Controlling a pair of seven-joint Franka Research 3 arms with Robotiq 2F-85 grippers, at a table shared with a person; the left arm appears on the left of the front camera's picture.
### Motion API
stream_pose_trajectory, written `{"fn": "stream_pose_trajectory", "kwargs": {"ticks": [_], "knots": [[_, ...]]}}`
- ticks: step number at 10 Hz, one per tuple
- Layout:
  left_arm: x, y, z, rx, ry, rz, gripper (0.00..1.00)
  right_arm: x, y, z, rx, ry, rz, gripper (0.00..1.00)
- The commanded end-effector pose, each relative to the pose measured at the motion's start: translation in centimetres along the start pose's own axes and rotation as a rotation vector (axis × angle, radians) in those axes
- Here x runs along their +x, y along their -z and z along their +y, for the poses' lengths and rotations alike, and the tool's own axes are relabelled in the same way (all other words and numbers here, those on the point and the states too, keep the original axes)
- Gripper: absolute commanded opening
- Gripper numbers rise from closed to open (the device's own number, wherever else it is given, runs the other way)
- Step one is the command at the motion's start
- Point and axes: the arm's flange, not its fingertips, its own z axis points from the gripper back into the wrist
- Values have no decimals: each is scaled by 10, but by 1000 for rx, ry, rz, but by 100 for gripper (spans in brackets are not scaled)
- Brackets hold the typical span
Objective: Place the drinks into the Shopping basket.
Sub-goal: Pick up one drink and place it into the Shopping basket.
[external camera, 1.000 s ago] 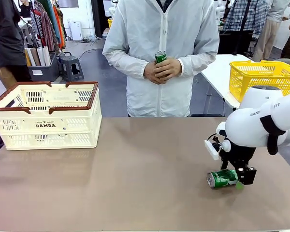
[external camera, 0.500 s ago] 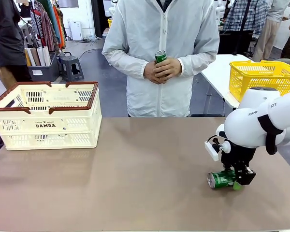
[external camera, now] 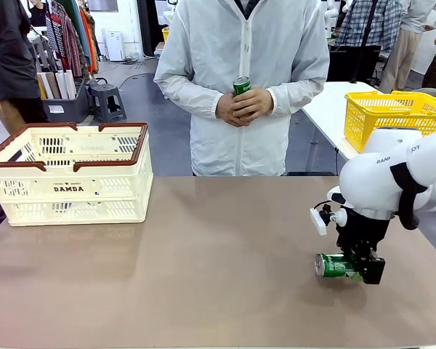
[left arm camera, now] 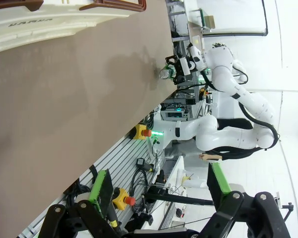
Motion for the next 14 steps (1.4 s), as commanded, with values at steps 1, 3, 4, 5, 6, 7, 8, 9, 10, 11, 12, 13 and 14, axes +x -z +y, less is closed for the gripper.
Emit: {"fn": "stream_pose_trajectory", "kwargs": {"ticks": [1, 3, 4, 5, 6, 7, 8, 9, 10, 11, 12, 13, 14], "knots": [[-2, -2, 0, 9, -2, 7, 100, 6, -49, 17, 32, 206, 18, 0], [-2, -2, 0, 9, -2, 7, 100, 2, -102, 48, -56, 491, 43, 0], [-2, -2, 0, 9, -2, 7, 100, 3, -120, 65, -66, 545, 51, 0], [-2, -2, 0, 9, -2, 7, 100, 2, -133, 83, -90, 674, 23, 0], [-2, -2, 0, 9, -2, 7, 100, 0, -139, 96, -141, 875, -53, 0], [-2, -2, 0, 9, -2, 7, 100, 0, -143, 105, -187, 1019, -129, 0], [-2, -2, 0, 9, -2, 7, 100, 0, -145, 112, -230, 1125, -183, 0], [-2, -2, 0, 9, -2, 7, 100, -3, -146, 113, -282, 1193, -216, 0], [-2, -2, 0, 9, -2, 7, 100, -2, -146, 100, -427, 1141, -138, 0], [-2, -2, 0, 9, -2, 7, 100, -9, -155, 110, -195, 1106, -183, 0], [-2, -2, 0, 9, -2, 7, 100, -9, -155, 110, -195, 1106, -183, 0], [-2, -2, 0, 9, -2, 7, 100, -6, -152, 109, -281, 1138, -194, 0], [-2, -2, 0, 9, -2, 7, 100, 0, -151, 105, -191, 1270, -351, 0]]}}
